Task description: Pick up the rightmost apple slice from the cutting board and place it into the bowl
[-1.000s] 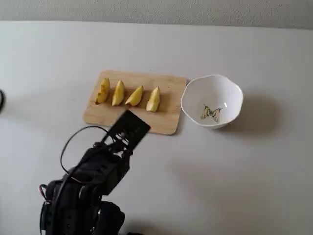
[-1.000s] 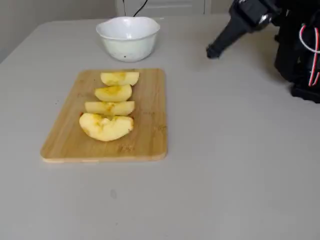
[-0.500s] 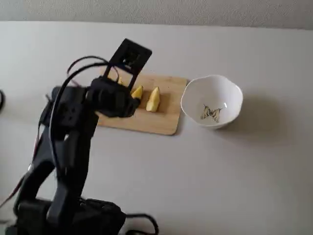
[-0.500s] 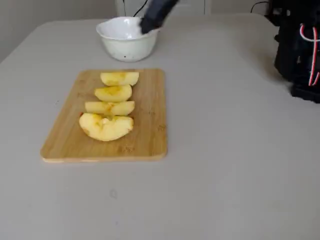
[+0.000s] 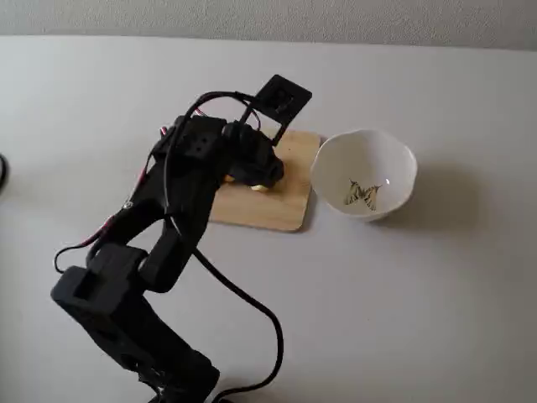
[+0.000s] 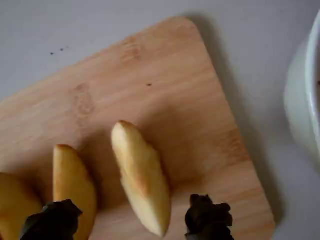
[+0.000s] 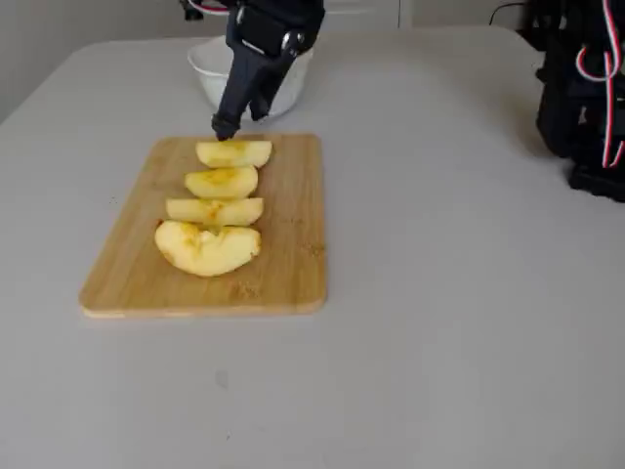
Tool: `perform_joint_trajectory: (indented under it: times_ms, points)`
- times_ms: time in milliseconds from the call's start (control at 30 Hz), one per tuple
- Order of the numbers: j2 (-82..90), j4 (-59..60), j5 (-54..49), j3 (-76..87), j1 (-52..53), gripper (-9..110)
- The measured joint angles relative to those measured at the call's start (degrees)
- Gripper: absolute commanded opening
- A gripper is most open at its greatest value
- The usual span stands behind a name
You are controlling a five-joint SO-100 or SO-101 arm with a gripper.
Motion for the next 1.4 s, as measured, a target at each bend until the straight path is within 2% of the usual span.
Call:
perform_joint_trajectory:
  times_ms: [367,633,1000,1400]
  points:
    - [-9.6,-0.4,-0.3,-6.6,0.8,29]
    - [-11.9,-1.8,-0.3,-7.6,0.7,0]
    - [-12.7,-2.6,0.5,-9.9,0.6,0]
    - [-9.8,2.3,4.3,-13.9,0.6,0]
